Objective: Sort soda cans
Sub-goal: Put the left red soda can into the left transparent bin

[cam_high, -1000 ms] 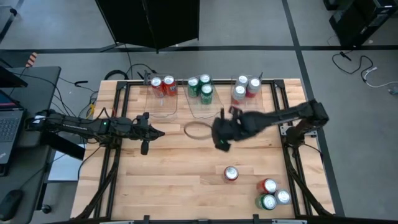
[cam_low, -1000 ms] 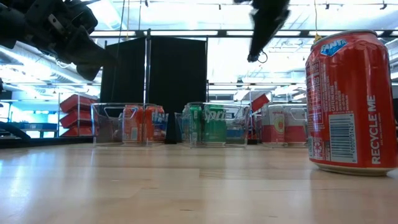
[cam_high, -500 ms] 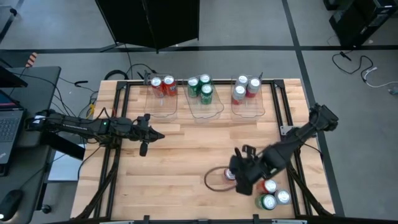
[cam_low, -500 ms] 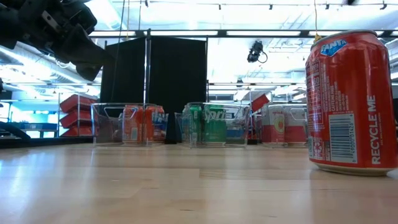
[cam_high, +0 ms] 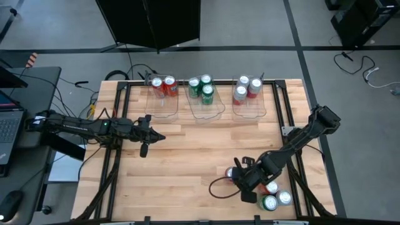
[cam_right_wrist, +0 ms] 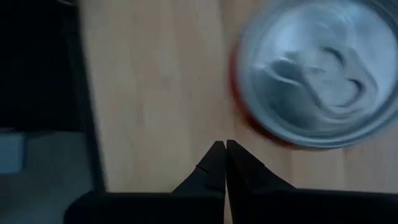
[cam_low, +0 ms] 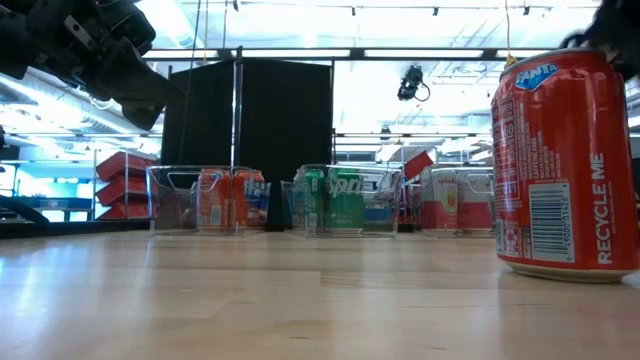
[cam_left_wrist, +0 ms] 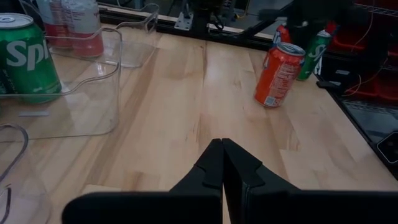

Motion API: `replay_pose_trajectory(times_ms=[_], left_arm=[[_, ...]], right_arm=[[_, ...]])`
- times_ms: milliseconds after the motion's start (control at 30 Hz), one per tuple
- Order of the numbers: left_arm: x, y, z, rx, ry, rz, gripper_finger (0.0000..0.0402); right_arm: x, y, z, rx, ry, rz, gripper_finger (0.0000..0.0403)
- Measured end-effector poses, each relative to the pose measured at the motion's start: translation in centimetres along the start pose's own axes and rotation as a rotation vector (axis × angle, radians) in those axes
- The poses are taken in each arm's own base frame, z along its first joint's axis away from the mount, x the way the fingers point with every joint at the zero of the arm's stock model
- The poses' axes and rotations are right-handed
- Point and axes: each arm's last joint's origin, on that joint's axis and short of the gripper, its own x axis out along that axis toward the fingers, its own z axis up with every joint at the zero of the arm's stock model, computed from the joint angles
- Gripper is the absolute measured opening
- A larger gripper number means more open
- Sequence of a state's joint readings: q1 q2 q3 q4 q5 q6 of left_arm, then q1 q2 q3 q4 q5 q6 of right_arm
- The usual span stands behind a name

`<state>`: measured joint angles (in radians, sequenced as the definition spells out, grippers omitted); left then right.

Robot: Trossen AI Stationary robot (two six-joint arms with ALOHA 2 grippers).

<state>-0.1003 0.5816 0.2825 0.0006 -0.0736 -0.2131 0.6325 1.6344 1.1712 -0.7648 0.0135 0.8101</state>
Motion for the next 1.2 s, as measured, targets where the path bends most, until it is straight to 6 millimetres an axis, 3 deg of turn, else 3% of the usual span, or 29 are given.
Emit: replay_pose_trajectory(times_ms=[200,600,967,1200], left_arm=[[0.0,0.0,0.0,0.000,0.000,0.000,0.0000],[0.0,0.0,-0.1,0.000,0.010,0.002,0.0000],[0.0,0.0,-0.2,-0.001,0.022,0.005,0.0000],[0.0,0.0,-0.2,-0.004,0.022,0.005,0.0000]], right_arm=[[1.3,-1.8,0.4,0.027,-0.017,-0.041,0.0000],[1.3,-3.8,3.4,0.019,-0.171,-0.057,0.0000],[5.0,-5.7,6.3,-0.014,-0.196,-0.047,0.0000],[5.4,-6.3,7.9,-0.013,-0.280,-0.006,0.0000]])
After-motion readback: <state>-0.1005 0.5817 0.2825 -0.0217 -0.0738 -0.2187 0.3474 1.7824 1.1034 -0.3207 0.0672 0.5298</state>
